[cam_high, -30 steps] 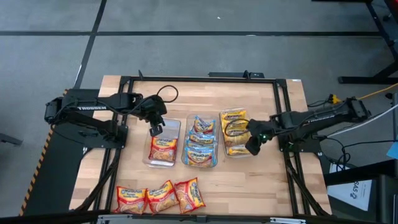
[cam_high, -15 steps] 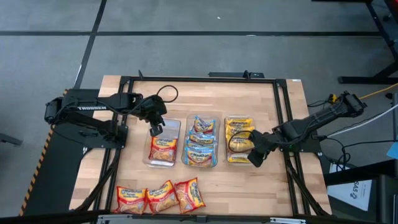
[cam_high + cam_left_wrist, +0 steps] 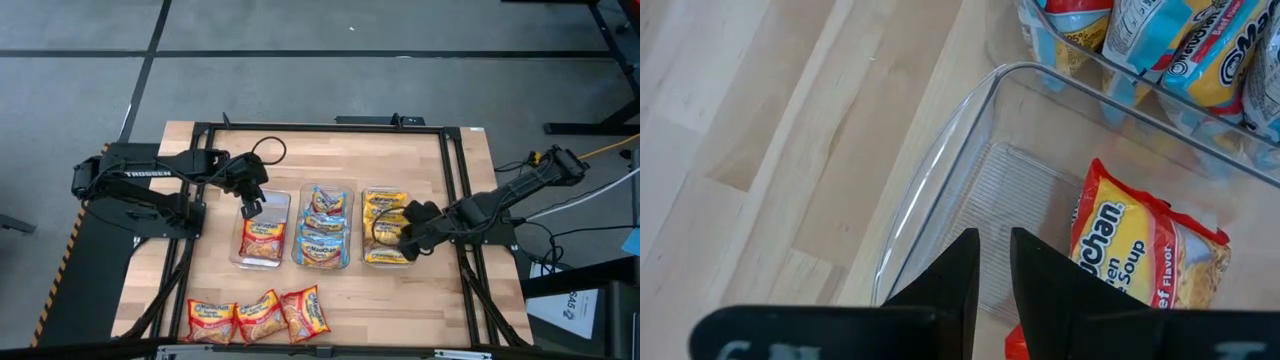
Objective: Sort Maruchan noodles
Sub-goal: Adjust the red noodle pack, then put the red noodle pack into the left transparent bin
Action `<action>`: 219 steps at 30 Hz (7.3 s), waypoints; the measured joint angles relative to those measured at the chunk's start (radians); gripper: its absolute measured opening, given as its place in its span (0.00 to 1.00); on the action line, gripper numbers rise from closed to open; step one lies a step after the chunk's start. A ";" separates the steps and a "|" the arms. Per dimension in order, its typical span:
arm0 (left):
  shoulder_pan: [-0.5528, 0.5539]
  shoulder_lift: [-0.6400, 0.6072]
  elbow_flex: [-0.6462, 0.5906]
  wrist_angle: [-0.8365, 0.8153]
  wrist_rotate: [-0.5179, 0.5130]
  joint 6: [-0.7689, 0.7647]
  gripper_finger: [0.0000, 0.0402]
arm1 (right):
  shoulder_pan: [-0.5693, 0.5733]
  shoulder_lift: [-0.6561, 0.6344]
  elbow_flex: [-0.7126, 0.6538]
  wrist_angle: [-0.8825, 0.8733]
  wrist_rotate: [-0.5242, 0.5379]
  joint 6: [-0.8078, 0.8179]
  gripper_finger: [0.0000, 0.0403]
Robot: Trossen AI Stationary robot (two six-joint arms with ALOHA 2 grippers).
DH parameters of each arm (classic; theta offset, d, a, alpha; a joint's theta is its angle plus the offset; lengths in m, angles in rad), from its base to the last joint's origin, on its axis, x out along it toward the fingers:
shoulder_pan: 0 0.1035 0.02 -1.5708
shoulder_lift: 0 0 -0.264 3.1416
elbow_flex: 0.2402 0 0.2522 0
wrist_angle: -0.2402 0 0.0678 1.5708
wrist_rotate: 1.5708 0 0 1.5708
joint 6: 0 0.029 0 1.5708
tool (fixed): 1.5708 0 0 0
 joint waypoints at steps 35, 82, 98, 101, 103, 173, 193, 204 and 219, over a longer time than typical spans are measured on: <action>-0.169 0.290 0.002 0.002 0.138 0.055 0.14 | -0.151 -0.269 0.216 -0.087 0.378 -0.505 0.29; -0.178 0.400 0.126 -0.155 0.135 -0.025 0.04 | -0.150 -0.267 0.215 -0.250 0.327 -0.441 0.29; -0.191 0.401 0.126 -0.150 0.102 -0.055 0.28 | -0.150 -0.267 0.215 -0.251 0.325 -0.440 0.29; -0.191 0.401 0.126 -0.150 0.079 -0.056 0.28 | -0.150 -0.267 0.215 -0.249 0.325 -0.440 0.29; -0.191 0.401 0.126 -0.150 0.077 -0.056 0.28 | -0.150 -0.267 0.215 -0.245 0.325 -0.440 0.29; -0.277 0.401 0.329 -0.360 -0.387 -0.097 0.00 | -0.150 -0.268 0.215 -0.268 0.284 -0.440 0.29; -0.277 0.401 0.277 -0.339 -0.404 -0.114 0.00 | -0.150 -0.268 0.215 -0.267 0.284 -0.422 0.29; -0.277 0.401 0.277 -0.344 -0.417 -0.132 0.12 | -0.150 -0.267 0.215 -0.267 0.284 -0.422 0.29; -0.325 0.402 0.468 -0.381 0.006 -0.204 0.12 | -0.151 -0.267 0.216 -0.241 0.284 -0.421 0.29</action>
